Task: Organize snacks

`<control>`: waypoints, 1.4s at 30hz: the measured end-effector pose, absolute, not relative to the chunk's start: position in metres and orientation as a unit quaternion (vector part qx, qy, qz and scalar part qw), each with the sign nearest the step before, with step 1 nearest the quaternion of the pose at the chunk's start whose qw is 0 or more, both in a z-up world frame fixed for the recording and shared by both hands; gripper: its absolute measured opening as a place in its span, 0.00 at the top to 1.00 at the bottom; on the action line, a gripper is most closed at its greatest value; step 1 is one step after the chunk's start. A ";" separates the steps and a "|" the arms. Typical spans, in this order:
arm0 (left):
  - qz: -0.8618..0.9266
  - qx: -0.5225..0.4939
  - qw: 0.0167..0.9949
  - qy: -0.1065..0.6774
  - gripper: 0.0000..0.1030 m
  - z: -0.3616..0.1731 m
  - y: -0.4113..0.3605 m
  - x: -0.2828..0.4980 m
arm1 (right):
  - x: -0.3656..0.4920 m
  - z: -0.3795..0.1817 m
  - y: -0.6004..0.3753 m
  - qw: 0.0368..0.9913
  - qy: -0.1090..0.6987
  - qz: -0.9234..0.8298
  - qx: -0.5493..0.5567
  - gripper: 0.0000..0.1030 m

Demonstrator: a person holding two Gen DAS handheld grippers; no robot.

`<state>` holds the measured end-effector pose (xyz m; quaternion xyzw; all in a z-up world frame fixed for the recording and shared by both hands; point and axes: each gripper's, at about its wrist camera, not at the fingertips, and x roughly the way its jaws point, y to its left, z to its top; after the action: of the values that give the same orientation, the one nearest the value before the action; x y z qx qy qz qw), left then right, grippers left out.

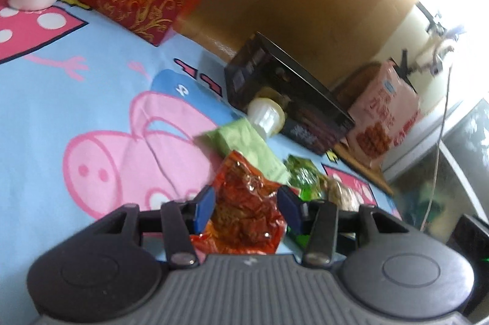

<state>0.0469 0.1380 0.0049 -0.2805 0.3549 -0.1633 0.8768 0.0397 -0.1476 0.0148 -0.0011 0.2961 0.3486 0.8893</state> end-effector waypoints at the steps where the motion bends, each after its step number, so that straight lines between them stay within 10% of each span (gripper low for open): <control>1: -0.172 -0.281 0.873 0.359 0.56 0.005 0.136 0.044 | 0.039 0.013 -0.148 0.890 0.294 0.347 -0.009 0.45; 20: -0.247 -0.214 0.878 0.350 0.39 0.044 0.078 0.037 | 0.023 0.001 -0.147 0.897 0.296 0.322 -0.067 0.28; 25: -0.242 -0.193 0.872 0.379 0.39 0.027 0.058 0.055 | 0.022 0.000 -0.148 0.898 0.294 0.320 -0.067 0.28; 31: -0.249 -0.205 0.856 0.404 0.39 0.011 0.062 0.053 | 0.026 0.001 -0.158 0.908 0.292 0.300 -0.033 0.53; 42: -0.258 -0.192 0.857 0.402 0.31 0.019 0.048 0.064 | 0.023 0.001 -0.154 0.905 0.291 0.308 -0.043 0.46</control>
<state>0.0638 0.0476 0.0187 -0.1924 0.4017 -0.2584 0.8572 0.0234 -0.1539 0.0015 -0.0427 0.2911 0.3082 0.9047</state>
